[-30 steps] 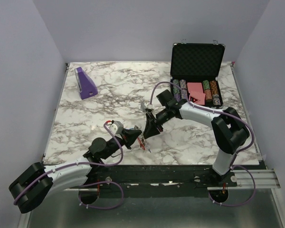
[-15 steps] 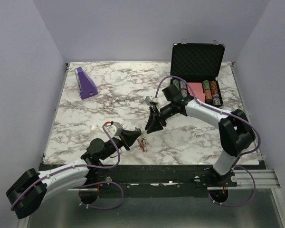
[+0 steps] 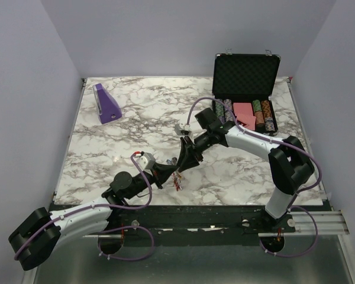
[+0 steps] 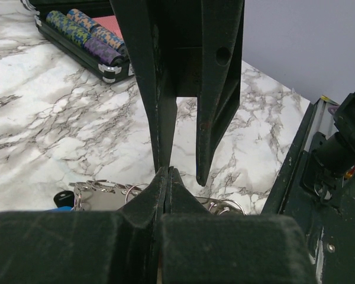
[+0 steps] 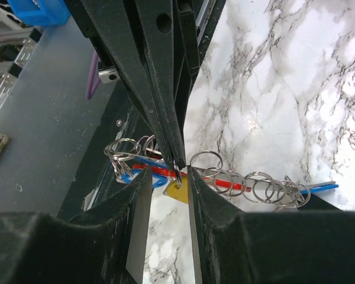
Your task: Put the keys on the keyring
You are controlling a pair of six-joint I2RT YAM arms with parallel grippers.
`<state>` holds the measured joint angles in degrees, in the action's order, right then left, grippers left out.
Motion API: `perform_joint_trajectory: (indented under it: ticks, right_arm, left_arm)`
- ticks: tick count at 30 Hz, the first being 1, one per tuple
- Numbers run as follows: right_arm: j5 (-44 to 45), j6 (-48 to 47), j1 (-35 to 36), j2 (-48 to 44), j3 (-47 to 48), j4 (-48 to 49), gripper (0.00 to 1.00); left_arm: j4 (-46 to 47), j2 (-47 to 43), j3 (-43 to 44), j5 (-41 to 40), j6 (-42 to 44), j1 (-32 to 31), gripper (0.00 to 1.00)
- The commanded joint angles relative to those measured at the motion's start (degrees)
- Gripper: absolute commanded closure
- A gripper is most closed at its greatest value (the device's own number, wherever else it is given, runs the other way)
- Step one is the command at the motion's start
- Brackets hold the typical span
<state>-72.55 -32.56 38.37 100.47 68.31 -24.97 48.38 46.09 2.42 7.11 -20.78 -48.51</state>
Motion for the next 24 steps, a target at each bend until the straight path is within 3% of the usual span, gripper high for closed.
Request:
perform_joint_trajectory:
  ticks: [1, 12, 16, 20, 24]
  right_arm:
    - [-0.31, 0.74, 0.13, 0.79, 0.86, -0.08, 0.63]
    - [0.22, 0.56, 0.48, 1.4, 0.59, 0.01, 0.7]
    - [-0.04, 0.21, 0.74, 1.66, 0.86, -0.16, 0.81]
    - [-0.57, -0.14, 0.74, 1.31, 1.12, -0.6, 0.99]
    - [1.35, -2.06, 0.74, 1.49, 3.31, -5.93, 0.99]
  left_arm:
    - [3.56, -0.03, -6.99, 0.97, 0.74, -0.01, 1.0]
    - [3.21, -1.7, -7.6, 0.01, 0.47, -0.01, 1.0]
    - [3.3, -1.7, -7.51, 0.0, 0.3, -0.09, 1.0]
    - [3.47, -1.52, -7.51, 0.0, 0.12, -0.09, 1.0]
    - [1.9, -1.96, -7.16, 0.36, -0.14, -0.09, 1.0]
